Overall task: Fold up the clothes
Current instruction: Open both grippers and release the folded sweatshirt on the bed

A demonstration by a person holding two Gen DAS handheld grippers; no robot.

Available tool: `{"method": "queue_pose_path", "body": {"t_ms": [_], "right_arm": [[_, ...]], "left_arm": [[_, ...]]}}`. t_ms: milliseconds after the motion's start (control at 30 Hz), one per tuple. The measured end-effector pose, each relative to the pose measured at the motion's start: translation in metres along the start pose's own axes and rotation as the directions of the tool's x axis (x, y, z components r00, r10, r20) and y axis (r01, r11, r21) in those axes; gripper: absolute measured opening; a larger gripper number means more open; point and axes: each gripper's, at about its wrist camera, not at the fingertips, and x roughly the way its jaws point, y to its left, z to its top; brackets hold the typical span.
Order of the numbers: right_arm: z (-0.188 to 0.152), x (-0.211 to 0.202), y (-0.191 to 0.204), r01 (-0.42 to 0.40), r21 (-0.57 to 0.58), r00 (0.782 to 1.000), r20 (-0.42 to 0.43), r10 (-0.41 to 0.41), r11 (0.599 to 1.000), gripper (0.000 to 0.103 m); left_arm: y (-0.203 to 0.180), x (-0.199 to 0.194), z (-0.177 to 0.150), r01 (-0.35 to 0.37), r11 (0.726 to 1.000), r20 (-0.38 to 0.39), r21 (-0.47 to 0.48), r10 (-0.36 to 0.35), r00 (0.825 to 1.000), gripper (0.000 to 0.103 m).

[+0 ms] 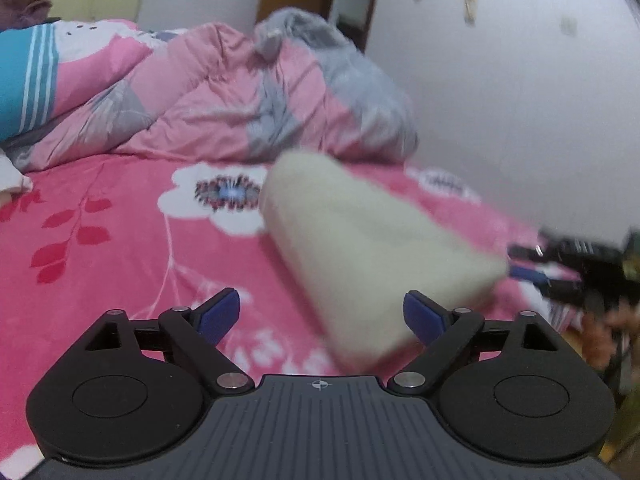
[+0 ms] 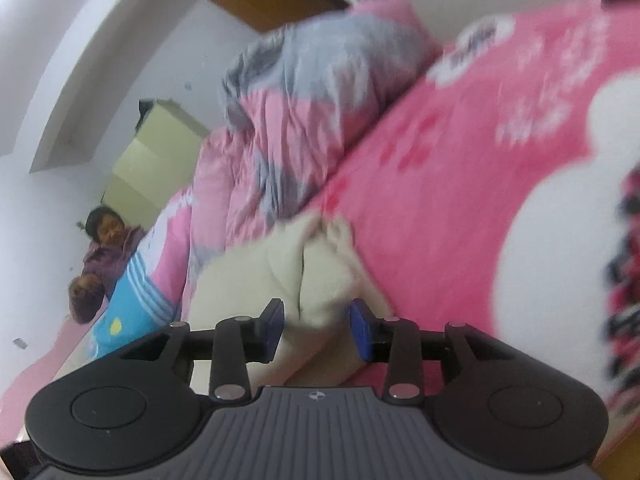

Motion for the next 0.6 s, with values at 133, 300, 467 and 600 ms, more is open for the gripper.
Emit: {"method": "queue_pose_path", "body": {"t_ms": [133, 300, 467, 600], "right_arm": [[0.010, -0.003, 0.046, -0.043, -0.185, 0.996, 0.063, 0.055, 0.982, 0.032], [-0.019, 0.037, 0.089, -0.054, -0.439, 0.998, -0.052, 0.034, 0.897, 0.027], [-0.039, 0.069, 0.062, 0.019, -0.453, 0.982, -0.159, -0.102, 0.891, 0.020], [-0.011, 0.063, 0.131, -0.029, -0.560, 0.994, -0.102, -0.034, 0.828, 0.020]], "left_arm": [[-0.013, 0.033, 0.008, -0.041, 0.998, -0.016, 0.050, 0.041, 0.999, 0.091], [-0.016, 0.068, -0.004, -0.148, 0.988, -0.133, 0.054, 0.154, 0.979, 0.091], [-0.003, 0.068, -0.011, -0.135, 0.991, -0.144, 0.003, 0.134, 0.980, 0.094], [-0.001, 0.066, -0.018, -0.149, 0.989, -0.112, -0.010, 0.147, 0.983, 0.097]]}}
